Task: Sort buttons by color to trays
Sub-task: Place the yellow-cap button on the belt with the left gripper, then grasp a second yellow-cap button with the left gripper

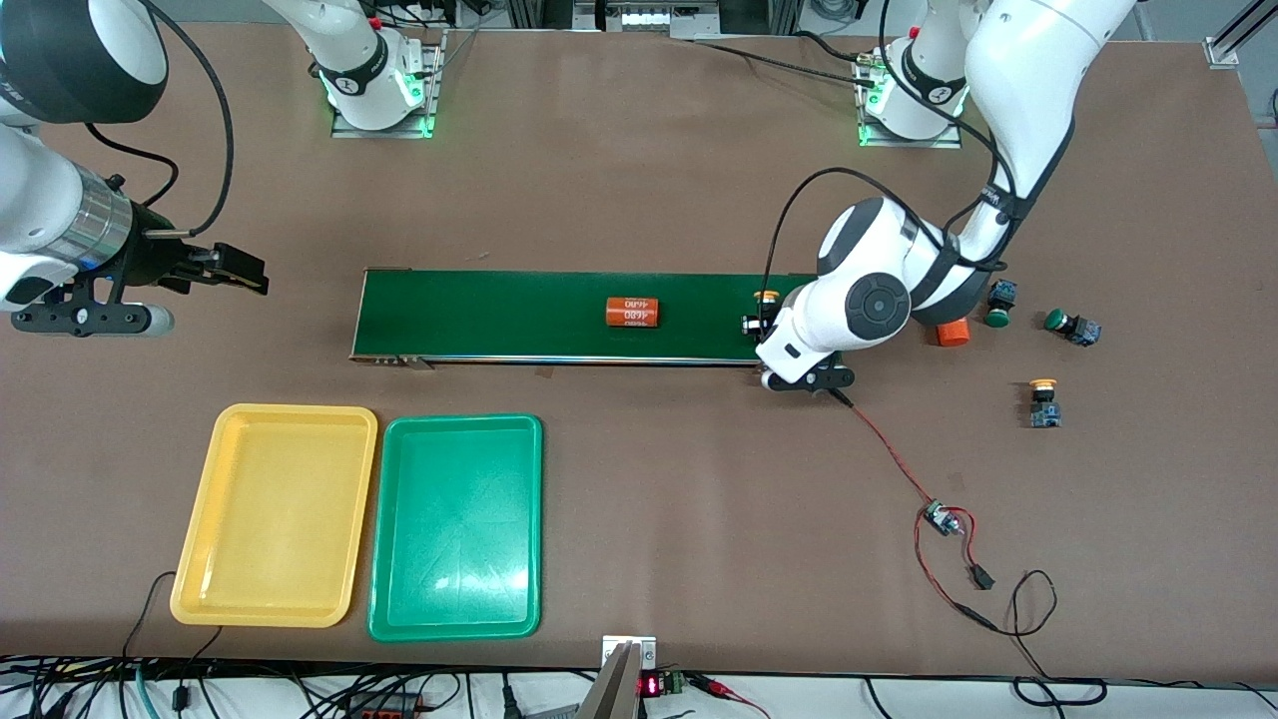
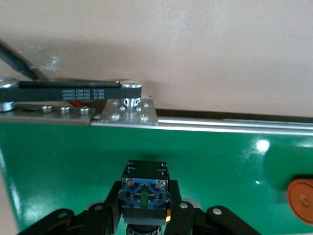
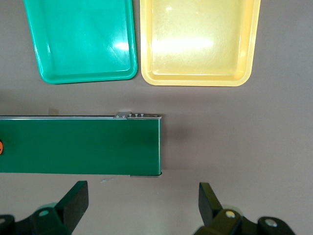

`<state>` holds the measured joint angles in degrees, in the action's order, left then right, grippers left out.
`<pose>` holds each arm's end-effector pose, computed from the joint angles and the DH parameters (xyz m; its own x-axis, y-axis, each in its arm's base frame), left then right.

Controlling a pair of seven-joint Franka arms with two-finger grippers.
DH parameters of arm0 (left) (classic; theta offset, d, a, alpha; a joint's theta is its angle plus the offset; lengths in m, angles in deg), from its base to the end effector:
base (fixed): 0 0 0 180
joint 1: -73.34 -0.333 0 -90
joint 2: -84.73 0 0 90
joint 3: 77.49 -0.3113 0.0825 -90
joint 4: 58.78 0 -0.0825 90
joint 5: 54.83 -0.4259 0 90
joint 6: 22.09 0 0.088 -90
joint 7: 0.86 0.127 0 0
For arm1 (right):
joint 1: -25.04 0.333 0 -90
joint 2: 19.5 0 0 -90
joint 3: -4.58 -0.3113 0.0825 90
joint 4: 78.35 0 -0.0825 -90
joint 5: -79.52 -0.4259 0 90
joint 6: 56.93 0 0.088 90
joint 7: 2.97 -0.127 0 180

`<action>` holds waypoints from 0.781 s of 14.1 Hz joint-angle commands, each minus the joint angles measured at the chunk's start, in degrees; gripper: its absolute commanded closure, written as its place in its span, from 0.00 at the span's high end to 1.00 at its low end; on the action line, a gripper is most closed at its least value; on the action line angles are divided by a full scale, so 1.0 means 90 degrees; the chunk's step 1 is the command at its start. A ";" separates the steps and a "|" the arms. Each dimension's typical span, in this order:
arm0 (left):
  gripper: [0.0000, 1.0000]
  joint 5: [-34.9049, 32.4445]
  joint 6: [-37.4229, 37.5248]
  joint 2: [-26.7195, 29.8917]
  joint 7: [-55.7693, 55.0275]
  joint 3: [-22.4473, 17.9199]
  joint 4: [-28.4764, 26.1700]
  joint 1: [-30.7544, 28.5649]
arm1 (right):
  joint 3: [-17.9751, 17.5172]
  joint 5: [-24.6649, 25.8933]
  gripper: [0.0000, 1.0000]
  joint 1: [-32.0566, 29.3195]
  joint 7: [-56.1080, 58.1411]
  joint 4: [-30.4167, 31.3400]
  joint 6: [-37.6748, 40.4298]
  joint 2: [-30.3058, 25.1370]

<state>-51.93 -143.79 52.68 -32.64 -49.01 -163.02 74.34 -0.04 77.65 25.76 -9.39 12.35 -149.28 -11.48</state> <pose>0.5702 -0.3168 0.1989 0.9438 0.0822 -0.3201 0.1333 -0.9810 0.1410 0.6290 0.0603 0.5111 0.9932 -0.0202 -0.1147 -0.0239 -0.9992 -0.0309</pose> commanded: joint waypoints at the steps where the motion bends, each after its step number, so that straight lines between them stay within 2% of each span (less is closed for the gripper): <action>1: 1.00 0.0069 -0.0004 0.0074 0.0248 -0.0020 -0.0010 0.0026 | -0.0003 -0.0095 1.00 -0.0022 0.0039 0.0040 -0.0052 -0.0022; 5: 1.00 0.0069 0.0270 0.0619 0.0230 -0.0214 0.0165 -0.0130 | -0.0003 -0.0095 1.00 -0.0022 0.0049 0.0040 -0.0052 -0.0022; 8: 1.00 0.0030 0.0504 0.1050 0.0687 -0.0936 0.0361 -0.0218 | -0.0003 -0.0261 1.00 -0.0012 0.0049 0.0040 -0.0062 -0.0012; 11: 1.00 -0.0165 0.0427 0.1061 0.2042 -0.1756 0.0371 -0.0461 | -0.0003 -0.0271 1.00 -0.0002 0.0039 0.0030 -0.0062 -0.0012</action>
<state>-52.48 -140.07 62.24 -21.29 -61.25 -159.42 71.76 -0.05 76.22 25.77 -9.37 12.36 -149.29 -11.45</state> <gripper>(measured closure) 0.000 0.000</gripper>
